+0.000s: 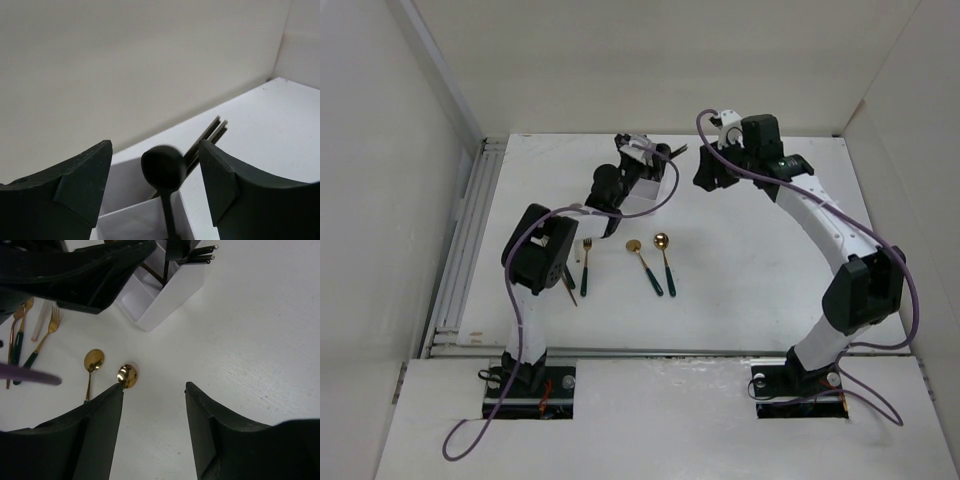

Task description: Sort the eating utensils into containers

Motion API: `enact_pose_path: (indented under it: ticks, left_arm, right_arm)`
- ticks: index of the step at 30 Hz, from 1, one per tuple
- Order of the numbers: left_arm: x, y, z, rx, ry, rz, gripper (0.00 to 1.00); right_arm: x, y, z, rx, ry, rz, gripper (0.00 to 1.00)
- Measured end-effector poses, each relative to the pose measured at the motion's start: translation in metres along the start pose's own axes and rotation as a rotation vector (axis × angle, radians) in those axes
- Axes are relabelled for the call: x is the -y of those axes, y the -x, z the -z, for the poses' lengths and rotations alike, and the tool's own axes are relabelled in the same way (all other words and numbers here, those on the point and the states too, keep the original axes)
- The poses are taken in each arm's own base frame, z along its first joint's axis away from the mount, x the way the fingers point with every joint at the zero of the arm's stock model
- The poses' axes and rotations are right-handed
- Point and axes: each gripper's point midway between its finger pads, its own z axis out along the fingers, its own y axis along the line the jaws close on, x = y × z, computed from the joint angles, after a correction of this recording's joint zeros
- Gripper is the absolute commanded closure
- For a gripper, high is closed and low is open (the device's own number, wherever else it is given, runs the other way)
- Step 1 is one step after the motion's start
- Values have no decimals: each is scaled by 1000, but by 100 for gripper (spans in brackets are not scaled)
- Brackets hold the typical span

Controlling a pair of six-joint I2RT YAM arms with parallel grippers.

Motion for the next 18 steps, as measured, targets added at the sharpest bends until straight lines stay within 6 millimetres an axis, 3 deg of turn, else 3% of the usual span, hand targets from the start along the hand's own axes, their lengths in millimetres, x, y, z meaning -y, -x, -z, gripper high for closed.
enact_pose_path:
  ticks: [4, 6, 9, 13, 18]
  left_arm:
    - [-11, 47, 11, 58, 106, -53, 34]
    - [-21, 69, 19, 80, 198, -68, 36]
    - [-53, 94, 35, 58, 387, -72, 36]
    - [-115, 100, 76, -59, 620, -49, 37]
    - [-185, 80, 153, -228, 837, -23, 37]
  right_arm:
    - [-5, -1, -9, 16, -56, -66, 41]
    - [-6, 0, -16, 28, -101, -111, 49]
    - [-13, 1, -35, 50, -149, -172, 60]
    - [-26, -19, -77, 11, -210, -211, 62]
    - [-39, -49, -124, -62, -295, -249, 59]
